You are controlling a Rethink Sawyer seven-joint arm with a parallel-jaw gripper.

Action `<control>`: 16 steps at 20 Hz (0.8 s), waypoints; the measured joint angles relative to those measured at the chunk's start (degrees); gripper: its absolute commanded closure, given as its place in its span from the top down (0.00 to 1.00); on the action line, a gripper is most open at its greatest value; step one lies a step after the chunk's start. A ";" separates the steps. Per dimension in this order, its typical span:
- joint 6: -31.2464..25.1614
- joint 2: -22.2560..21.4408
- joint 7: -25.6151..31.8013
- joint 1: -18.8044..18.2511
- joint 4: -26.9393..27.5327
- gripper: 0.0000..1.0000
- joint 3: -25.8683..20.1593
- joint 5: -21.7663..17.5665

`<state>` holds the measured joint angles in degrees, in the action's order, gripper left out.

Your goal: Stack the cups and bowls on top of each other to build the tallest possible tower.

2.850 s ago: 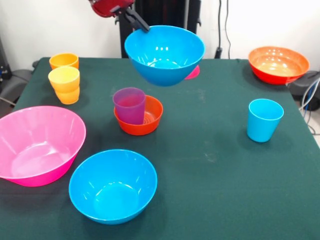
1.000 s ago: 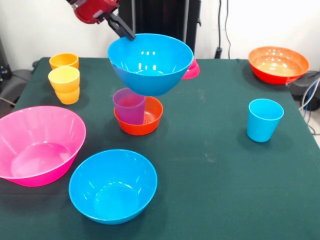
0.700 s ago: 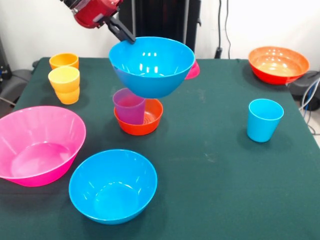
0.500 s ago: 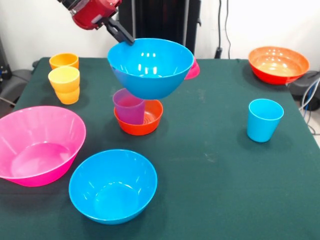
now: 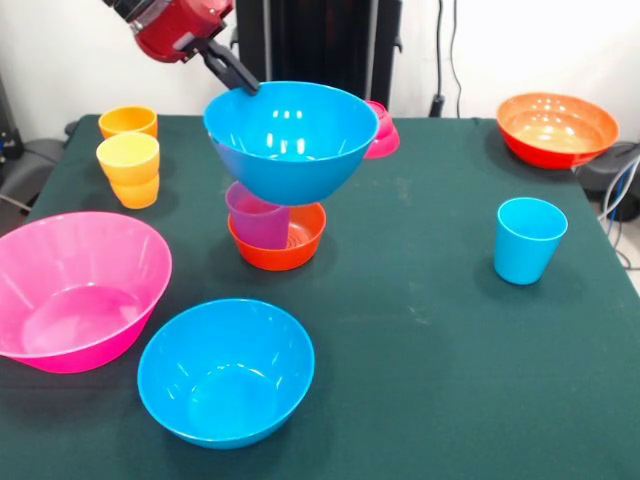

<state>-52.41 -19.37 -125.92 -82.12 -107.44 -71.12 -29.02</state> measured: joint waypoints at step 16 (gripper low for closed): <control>-3.74 -1.93 0.11 -1.20 1.33 0.00 1.44 -0.49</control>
<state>-56.15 -21.30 -125.81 -83.32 -106.11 -69.68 -29.51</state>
